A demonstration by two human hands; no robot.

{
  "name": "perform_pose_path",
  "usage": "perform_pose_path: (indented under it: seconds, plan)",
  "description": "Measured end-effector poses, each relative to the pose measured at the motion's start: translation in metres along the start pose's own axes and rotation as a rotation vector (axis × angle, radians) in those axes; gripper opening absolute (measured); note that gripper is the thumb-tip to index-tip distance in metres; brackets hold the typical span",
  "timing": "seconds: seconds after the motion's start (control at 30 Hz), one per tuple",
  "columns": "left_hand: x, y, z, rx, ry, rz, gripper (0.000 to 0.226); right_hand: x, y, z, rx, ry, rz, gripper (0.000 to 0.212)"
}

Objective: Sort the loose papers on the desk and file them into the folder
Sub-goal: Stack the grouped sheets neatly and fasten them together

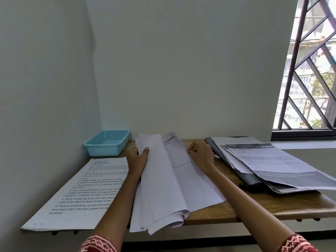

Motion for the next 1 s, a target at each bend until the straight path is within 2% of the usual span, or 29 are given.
perform_pose_path:
  seconds: [0.13,0.27,0.33,0.4,0.43,0.53,0.63,0.73,0.83,0.9,1.0]
  plan:
    - [-0.002,-0.001,0.002,0.004,0.008,0.032,0.020,-0.029,-0.003,-0.009,0.039,-0.187,-0.083,0.008]
    - [0.002,-0.002,0.002,0.012,0.035,0.038,0.019,-0.054,0.005,-0.019,-0.063,-0.214,-0.041,0.007]
    - [0.003,0.000,0.001,-0.006,0.040,0.061,0.008,-0.071,0.008,-0.025,-0.093,-0.232,-0.016,0.007]
    - [0.006,0.001,0.001,-0.012,0.061,0.091,0.018,-0.088,0.011,-0.030,-0.139,-0.239,0.010,0.011]
    - [0.006,0.001,0.001,-0.014,0.066,0.103,0.021,-0.095,0.014,-0.031,-0.173,-0.237,0.035,0.014]
    - [0.002,0.000,0.002,-0.030,0.046,0.105,0.008,-0.117,0.024,-0.037,-0.292,-0.246,0.086,0.022]
    - [-0.004,0.000,0.004,-0.042,0.006,0.098,0.017,-0.129,0.047,-0.050,-0.485,-0.248,0.133,0.029]
    - [0.001,-0.002,0.004,0.019,0.024,0.024,0.033,-0.131,0.071,-0.068,-0.589,-0.336,-0.009,0.032]
    - [0.003,-0.004,0.003,0.036,0.033,-0.040,0.038,-0.128,0.074,-0.073,-0.567,-0.407,-0.020,0.031]
    - [0.001,0.000,0.003,-0.013,0.031,0.040,0.023,-0.118,0.059,-0.063,-0.499,-0.306,0.139,0.038]
    - [0.001,0.001,0.002,-0.013,0.033,0.115,0.005,-0.071,0.033,-0.031,-0.258,-0.069,0.261,0.041]
Point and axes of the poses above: each hand's wrist, its own z-axis towards the middle knuckle, its own y-axis out of the palm, x = y × z, the point moved 10 cm from there along z, towards the middle knuckle, and after that the axes turned 5 degrees about -z, right-handed, at the moved point
